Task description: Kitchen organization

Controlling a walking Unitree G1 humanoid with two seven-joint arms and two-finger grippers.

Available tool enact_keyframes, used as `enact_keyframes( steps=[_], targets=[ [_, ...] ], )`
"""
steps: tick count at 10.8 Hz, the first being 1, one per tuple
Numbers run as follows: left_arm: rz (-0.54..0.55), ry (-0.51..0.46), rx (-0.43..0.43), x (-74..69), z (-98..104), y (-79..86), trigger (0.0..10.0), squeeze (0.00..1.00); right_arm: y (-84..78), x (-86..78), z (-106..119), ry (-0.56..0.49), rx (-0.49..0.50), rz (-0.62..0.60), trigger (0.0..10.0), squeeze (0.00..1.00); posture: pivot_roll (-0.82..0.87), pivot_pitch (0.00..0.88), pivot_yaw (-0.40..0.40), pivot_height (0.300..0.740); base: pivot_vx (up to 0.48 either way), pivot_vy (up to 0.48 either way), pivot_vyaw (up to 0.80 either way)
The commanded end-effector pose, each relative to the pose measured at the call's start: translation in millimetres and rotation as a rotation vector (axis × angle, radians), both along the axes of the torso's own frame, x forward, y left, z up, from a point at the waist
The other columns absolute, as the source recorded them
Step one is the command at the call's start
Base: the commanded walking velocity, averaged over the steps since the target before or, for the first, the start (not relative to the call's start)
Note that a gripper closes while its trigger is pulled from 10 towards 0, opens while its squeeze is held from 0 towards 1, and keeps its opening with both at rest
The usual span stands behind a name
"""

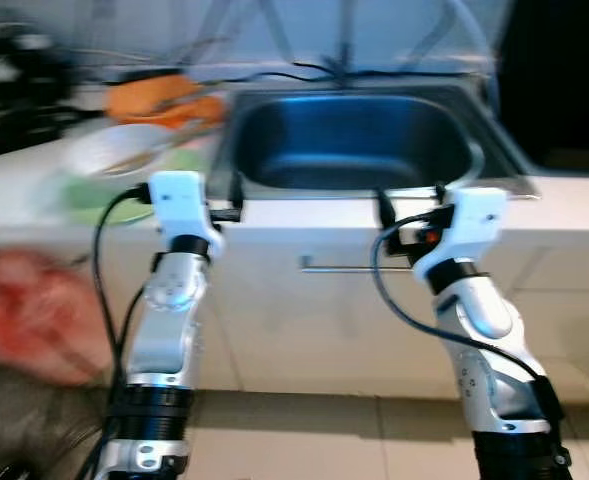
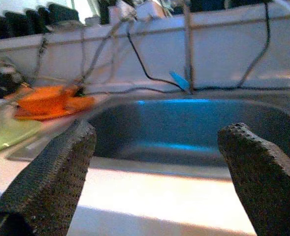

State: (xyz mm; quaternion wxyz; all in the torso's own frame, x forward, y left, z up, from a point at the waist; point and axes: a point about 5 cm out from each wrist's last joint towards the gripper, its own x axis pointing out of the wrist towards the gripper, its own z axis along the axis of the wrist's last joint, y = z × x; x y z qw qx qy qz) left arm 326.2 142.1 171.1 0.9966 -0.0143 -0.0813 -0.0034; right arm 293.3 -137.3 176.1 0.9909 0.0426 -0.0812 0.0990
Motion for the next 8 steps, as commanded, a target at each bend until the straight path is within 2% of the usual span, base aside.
enact_keyframes(
  steps=[1,7,8],
  targets=[
    [-0.006,0.011,-0.003,1.6,-0.5,-1.4,10.0,0.00,-0.7,0.1,6.6,-0.032,-0.006,-0.003,10.0,0.00,0.04,0.000,0.072,0.740,0.285,-0.322,0.00],
    [0.006,0.022,-0.005,3.4,-2.1,-0.7,10.0,0.00,-0.2,0.8,7.3,-0.040,-0.022,0.000,10.0,0.00,0.04,0.000,0.066,0.740,0.267,-0.389,0.00],
    [0.007,0.018,-0.025,2.9,-2.0,-0.8,10.0,0.00,0.2,0.3,7.2,-0.040,-0.024,0.001,10.0,0.00,0.04,0.000,0.065,0.740,0.000,0.000,0.00]
  ],
)
